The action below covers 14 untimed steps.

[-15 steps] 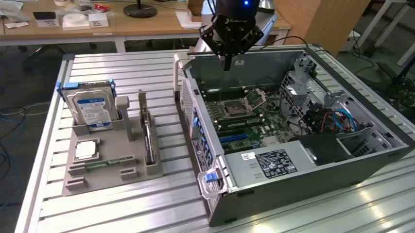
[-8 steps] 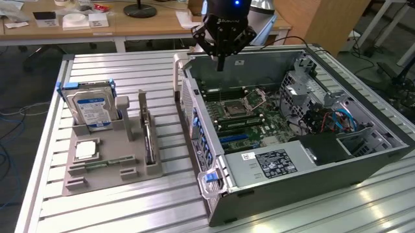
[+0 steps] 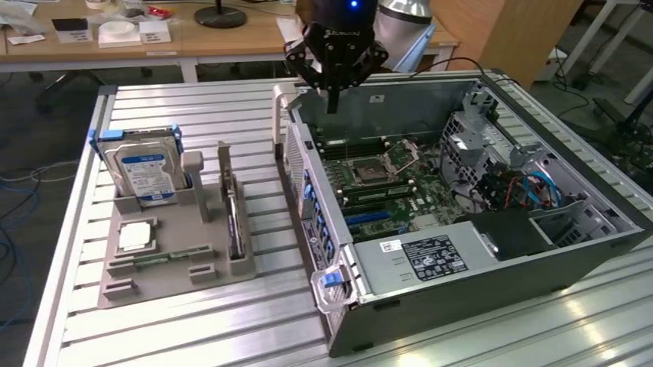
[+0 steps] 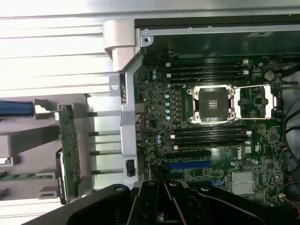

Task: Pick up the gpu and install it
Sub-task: 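Reach for the gpu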

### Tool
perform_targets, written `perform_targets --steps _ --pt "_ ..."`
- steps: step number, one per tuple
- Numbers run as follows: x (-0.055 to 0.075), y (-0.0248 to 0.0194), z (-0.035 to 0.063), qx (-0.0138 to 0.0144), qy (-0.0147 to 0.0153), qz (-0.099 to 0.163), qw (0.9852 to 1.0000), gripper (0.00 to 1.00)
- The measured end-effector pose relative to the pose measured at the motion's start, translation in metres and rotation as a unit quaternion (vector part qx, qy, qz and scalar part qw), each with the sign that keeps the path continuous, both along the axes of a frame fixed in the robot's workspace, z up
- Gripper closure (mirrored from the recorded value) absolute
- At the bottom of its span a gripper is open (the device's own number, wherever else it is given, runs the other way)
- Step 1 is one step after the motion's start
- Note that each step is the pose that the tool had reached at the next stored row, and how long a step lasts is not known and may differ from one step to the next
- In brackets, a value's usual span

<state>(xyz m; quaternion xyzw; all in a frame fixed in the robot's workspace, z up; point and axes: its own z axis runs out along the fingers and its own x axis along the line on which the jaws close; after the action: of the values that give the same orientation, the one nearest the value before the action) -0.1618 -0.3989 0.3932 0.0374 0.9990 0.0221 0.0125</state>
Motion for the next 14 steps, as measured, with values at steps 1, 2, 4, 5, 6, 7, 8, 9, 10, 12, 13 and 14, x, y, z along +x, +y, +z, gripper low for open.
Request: perform_targets --steps 1,2,4,5,6,7,8,9,10,12,13,14 --pt "-0.003 0.0 0.0 0.0 0.0 0.0 1.0 0.89" --pt "-0.006 0.0 0.0 0.0 0.0 0.0 1.0 0.89" --pt "-0.011 0.0 -0.0001 0.0 0.0 0.0 1.0 0.89" --pt "-0.014 0.0 -0.0001 0.0 0.0 0.0 1.0 0.89" --pt "-0.017 0.0 -0.0001 0.0 0.0 0.0 1.0 0.89" --pt "-0.02 0.0 -0.0001 0.0 0.0 0.0 1.0 0.89" --pt "-0.023 0.0 -0.0001 0.0 0.0 0.0 1.0 0.89" --pt "-0.025 0.0 -0.0001 0.0 0.0 0.0 1.0 0.89" --pt "-0.028 0.0 -0.0002 0.0 0.0 0.0 1.0 0.89" --pt "-0.033 0.0 -0.0002 0.0 0.0 0.0 1.0 0.89" --pt "-0.036 0.0 -0.0002 0.0 0.0 0.0 1.0 0.89" --pt "-0.039 0.0 -0.0002 0.0 0.0 0.0 1.0 0.89"
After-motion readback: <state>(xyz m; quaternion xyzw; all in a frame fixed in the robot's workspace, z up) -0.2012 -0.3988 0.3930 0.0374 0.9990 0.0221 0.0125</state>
